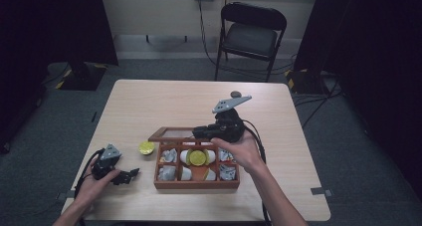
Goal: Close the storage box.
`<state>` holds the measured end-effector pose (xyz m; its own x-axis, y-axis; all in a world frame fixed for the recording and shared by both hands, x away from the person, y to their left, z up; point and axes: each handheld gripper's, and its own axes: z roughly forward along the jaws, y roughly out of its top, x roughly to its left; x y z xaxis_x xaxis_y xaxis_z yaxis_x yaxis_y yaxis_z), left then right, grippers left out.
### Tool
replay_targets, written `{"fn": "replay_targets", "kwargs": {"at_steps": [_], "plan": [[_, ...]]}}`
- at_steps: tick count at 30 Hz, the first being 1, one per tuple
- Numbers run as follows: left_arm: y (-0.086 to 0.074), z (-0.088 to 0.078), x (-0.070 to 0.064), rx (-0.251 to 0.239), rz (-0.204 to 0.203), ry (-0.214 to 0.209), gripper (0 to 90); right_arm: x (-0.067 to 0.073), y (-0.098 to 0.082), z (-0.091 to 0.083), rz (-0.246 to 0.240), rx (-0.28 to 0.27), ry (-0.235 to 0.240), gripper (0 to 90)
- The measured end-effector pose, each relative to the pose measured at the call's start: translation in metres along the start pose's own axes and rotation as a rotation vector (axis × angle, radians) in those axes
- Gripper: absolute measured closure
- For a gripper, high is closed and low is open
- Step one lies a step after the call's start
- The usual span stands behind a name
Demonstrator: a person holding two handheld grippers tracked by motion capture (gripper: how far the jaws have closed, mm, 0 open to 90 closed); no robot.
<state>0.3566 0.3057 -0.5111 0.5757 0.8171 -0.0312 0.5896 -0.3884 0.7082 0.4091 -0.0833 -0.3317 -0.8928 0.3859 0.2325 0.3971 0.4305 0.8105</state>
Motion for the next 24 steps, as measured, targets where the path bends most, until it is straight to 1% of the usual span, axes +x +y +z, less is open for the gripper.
{"fn": "replay_targets", "kwargs": {"at_steps": [5,8,24], "plan": [[0.0,0.0,0.0,0.0,0.0,0.0,2.0,0.0002,-0.0008,0.0,-0.001,-0.003,0.001,82.1],[0.0,0.0,0.0,0.0,0.0,0.0,2.0,0.0005,-0.0012,0.0002,-0.009,0.002,0.002,82.1],[0.0,0.0,0.0,0.0,0.0,0.0,2.0,0.0046,-0.0069,0.0023,-0.021,0.027,0.013,82.0]]}}
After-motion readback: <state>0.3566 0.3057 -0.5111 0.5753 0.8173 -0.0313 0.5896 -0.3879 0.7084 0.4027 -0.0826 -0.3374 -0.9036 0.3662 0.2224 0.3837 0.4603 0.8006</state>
